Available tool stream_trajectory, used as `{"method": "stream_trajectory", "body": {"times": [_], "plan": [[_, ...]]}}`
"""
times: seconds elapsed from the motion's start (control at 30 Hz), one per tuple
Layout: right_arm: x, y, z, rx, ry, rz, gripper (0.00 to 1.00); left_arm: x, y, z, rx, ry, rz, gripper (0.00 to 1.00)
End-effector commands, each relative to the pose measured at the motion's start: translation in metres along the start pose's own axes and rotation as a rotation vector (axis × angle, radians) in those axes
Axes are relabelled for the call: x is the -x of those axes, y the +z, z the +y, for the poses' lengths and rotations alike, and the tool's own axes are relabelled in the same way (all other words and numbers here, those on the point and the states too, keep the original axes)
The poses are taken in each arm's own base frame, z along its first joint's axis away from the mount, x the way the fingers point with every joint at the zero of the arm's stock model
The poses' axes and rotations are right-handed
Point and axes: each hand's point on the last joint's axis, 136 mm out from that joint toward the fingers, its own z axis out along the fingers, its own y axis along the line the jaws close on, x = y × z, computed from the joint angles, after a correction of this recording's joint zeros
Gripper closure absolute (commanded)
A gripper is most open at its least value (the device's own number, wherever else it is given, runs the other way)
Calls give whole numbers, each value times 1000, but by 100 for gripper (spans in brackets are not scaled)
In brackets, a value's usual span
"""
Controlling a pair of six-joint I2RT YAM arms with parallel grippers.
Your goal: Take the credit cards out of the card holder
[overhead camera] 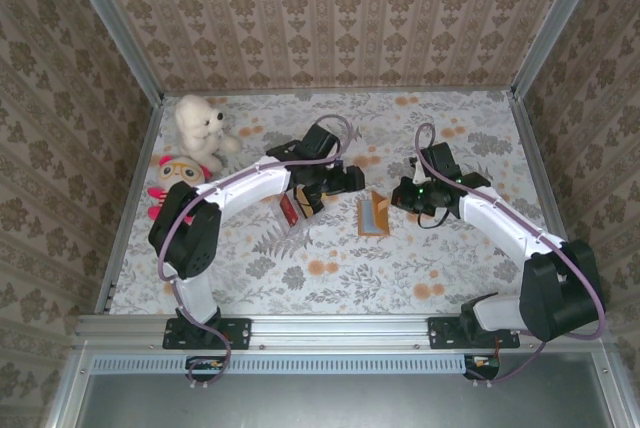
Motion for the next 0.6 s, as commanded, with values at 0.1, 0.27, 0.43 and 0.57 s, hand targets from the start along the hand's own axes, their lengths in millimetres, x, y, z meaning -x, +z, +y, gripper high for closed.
{"method": "stream_trajectory", "body": {"times": [0.1, 0.27, 0.43, 0.57], "plan": [[-7, -8, -68, -311, 35, 3, 98, -11, 4, -18, -70, 4, 32, 21], [-8, -6, -75, -313, 61, 3, 98, -15, 18, -37, -162, -19, 71, 39], [-14, 4, -88, -363, 94, 45, 98, -20, 34, -41, -150, -11, 114, 50], [-15, 5, -94, -385, 99, 53, 98, -24, 43, -40, -125, -17, 133, 54]]}}
